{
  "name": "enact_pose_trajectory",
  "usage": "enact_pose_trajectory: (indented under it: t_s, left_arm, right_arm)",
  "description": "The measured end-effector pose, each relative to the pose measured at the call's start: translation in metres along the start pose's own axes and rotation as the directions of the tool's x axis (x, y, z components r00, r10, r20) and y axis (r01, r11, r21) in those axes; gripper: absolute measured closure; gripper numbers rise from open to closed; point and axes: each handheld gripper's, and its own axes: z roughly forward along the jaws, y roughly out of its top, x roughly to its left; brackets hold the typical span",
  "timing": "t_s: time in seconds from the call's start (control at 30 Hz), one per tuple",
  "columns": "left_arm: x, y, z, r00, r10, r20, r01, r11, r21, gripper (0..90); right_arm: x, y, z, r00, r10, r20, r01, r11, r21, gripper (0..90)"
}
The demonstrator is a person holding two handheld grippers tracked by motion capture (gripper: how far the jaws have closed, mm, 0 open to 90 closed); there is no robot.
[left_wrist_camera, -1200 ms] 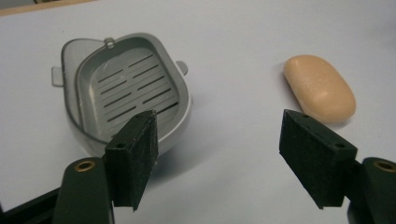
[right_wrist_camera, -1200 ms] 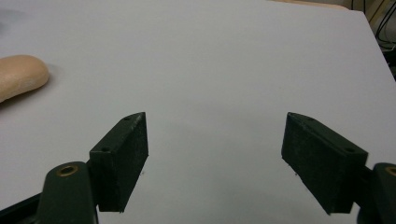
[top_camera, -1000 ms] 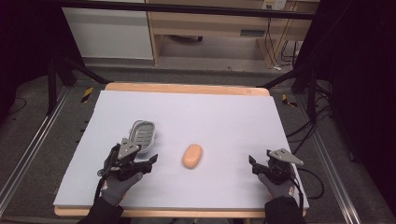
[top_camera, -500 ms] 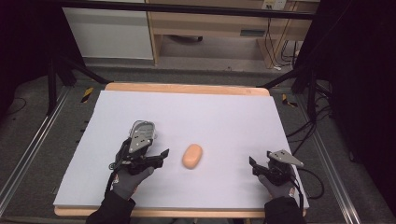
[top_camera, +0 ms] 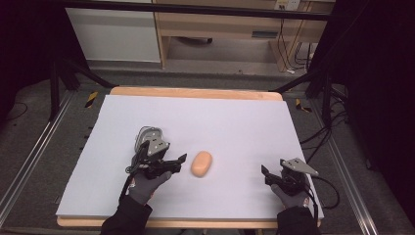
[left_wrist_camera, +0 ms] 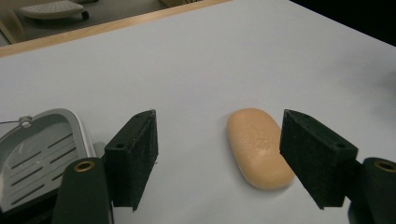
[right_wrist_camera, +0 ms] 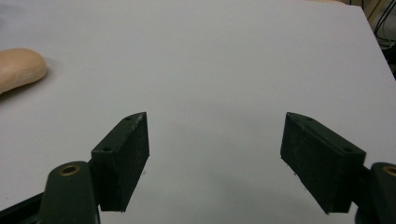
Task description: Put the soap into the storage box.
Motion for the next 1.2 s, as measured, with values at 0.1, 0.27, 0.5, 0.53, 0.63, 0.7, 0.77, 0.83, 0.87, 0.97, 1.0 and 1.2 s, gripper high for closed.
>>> enact_pose_trajectory:
  t_s: [0.1,0.27,0.5,0.53,0.63,0.7,0.77,0.83,0.87,0.97,1.0,1.2]
  left_arm:
    - [-0.003,0.003,0.004,1.0000,0.003,0.005,-0.003,1.0000,0.007,27.5]
    - [-0.009,0.003,0.014,0.9999,0.006,0.015,-0.006,0.9997,0.023,27.6]
    - [-0.016,0.002,0.028,0.9998,0.007,0.021,-0.007,0.9990,0.044,27.8]
    - [-0.017,0.002,0.030,0.9997,0.009,0.020,-0.010,0.9987,0.049,27.8]
    - [-0.018,0.002,0.034,0.9997,0.008,0.023,-0.010,0.9985,0.055,27.9]
    - [-0.020,0.002,0.038,0.9997,0.004,0.025,-0.005,0.9985,0.055,27.9]
    - [-0.023,0.001,0.043,0.9996,0.006,0.026,-0.008,0.9979,0.064,27.8]
    - [-0.024,0.001,0.046,0.9995,0.009,0.030,-0.011,0.9974,0.071,27.8]
    - [-0.024,0.001,0.046,0.9995,0.009,0.030,-0.011,0.9974,0.071,27.8]
    - [-0.028,0.000,0.051,0.9993,0.022,0.032,-0.024,0.9959,0.088,27.7]
    - [-0.029,0.000,0.053,0.9992,0.020,0.034,-0.022,0.9960,0.087,27.7]
    - [-0.033,-0.002,0.062,0.9991,0.026,0.034,-0.029,0.9940,0.106,27.3]
  right_arm:
    - [0.000,0.000,0.000,1.0000,0.006,-0.002,-0.006,1.000,0.003,23.7]
    - [-0.001,0.001,0.000,1.0000,0.001,0.001,-0.001,1.000,0.003,24.2]
    - [-0.001,0.001,0.000,1.0000,0.001,0.002,-0.001,1.000,0.004,24.1]
    - [0.000,0.001,0.000,1.0000,0.003,0.002,-0.004,1.000,0.006,24.1]
    - [-0.001,0.001,0.000,1.0000,0.005,0.004,-0.005,1.000,0.008,24.1]
    - [0.000,0.001,0.000,1.0000,0.008,0.004,-0.008,1.000,0.008,24.1]
    - [0.000,0.001,0.001,1.0000,0.005,0.003,-0.005,1.000,0.009,24.2]
    - [-0.001,0.001,0.001,1.0000,0.006,0.003,-0.006,1.000,0.009,24.4]
    - [-0.001,0.001,0.001,1.0000,0.005,0.003,-0.005,1.000,0.009,24.3]
    - [-0.001,0.001,0.001,1.0000,0.006,0.003,-0.006,1.000,0.008,24.5]
    - [-0.001,0.001,0.001,1.0000,0.006,0.003,-0.006,1.000,0.006,24.5]
    - [-0.001,0.001,0.001,1.0000,0.005,0.003,-0.005,1.000,0.002,24.5]
